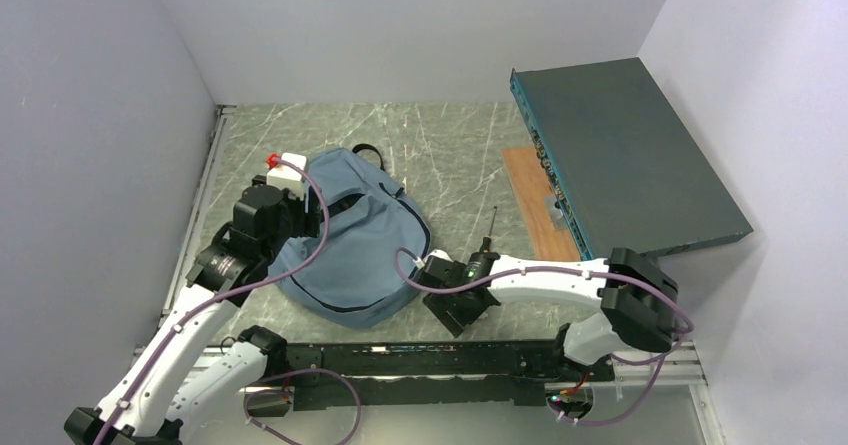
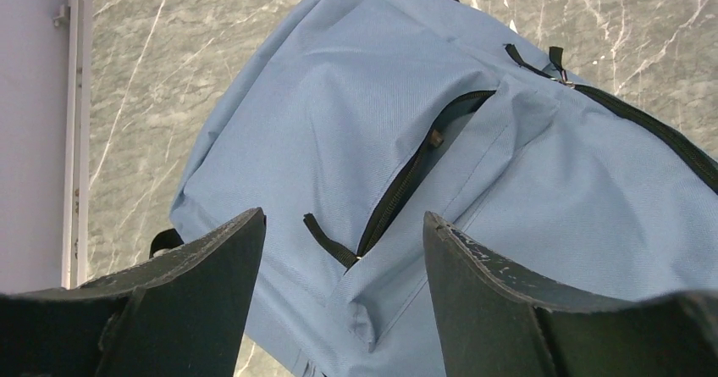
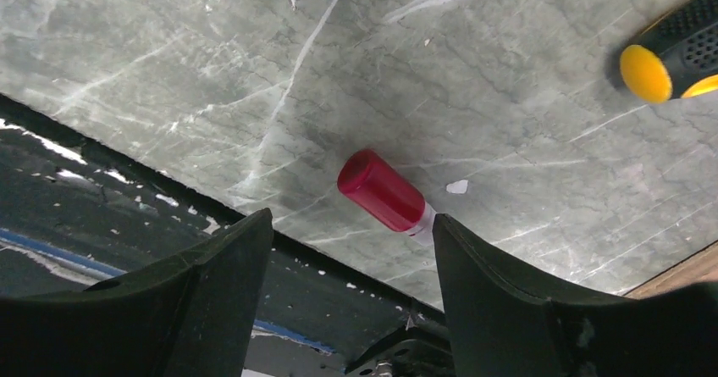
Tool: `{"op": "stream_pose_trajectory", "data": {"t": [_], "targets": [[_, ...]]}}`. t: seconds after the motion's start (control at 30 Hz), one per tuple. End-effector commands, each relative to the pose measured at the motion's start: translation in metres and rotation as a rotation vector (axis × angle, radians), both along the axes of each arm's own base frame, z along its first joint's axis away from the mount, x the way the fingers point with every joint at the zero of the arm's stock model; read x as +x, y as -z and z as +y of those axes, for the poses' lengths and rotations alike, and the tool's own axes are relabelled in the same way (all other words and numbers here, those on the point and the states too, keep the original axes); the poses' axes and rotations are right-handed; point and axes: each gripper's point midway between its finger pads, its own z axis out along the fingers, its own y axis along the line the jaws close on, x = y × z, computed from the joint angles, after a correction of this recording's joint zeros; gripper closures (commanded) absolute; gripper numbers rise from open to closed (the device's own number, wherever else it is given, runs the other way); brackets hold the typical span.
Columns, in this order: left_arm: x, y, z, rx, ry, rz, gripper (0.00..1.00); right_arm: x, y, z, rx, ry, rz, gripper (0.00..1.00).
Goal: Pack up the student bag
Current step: Pick up the personal item from the center of the board.
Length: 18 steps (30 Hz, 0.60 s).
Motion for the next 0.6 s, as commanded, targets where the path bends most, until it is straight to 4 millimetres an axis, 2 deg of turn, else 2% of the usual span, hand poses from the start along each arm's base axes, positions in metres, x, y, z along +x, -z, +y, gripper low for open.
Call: {"op": "stream_pose_trajectory", "data": {"t": [0.0,0.13,0.23,0.43,0.57], "targets": [[0.004,-0.017,-0.004,-0.042,0.009,-0.062,0.26,0.007,-0.003,0.006,-0.022,0.014,-0.035,0.31],[0.003,-0.016,-0.005,-0.042,0.018,-0.052,0.26,0.005,0.005,0.009,-0.042,0.023,-0.016,0.4],[0.003,-0.015,-0.006,-0.046,0.02,-0.051,0.26,0.007,0.003,0.008,-0.039,0.04,-0.029,0.5],[0.002,-0.017,-0.005,-0.05,0.018,-0.06,0.26,0.015,0.001,0.006,-0.04,0.08,-0.076,0.6],[0.001,-0.018,-0.004,-0.047,0.015,-0.057,0.27,0.013,0.009,0.008,-0.033,0.109,-0.065,0.68]]}}
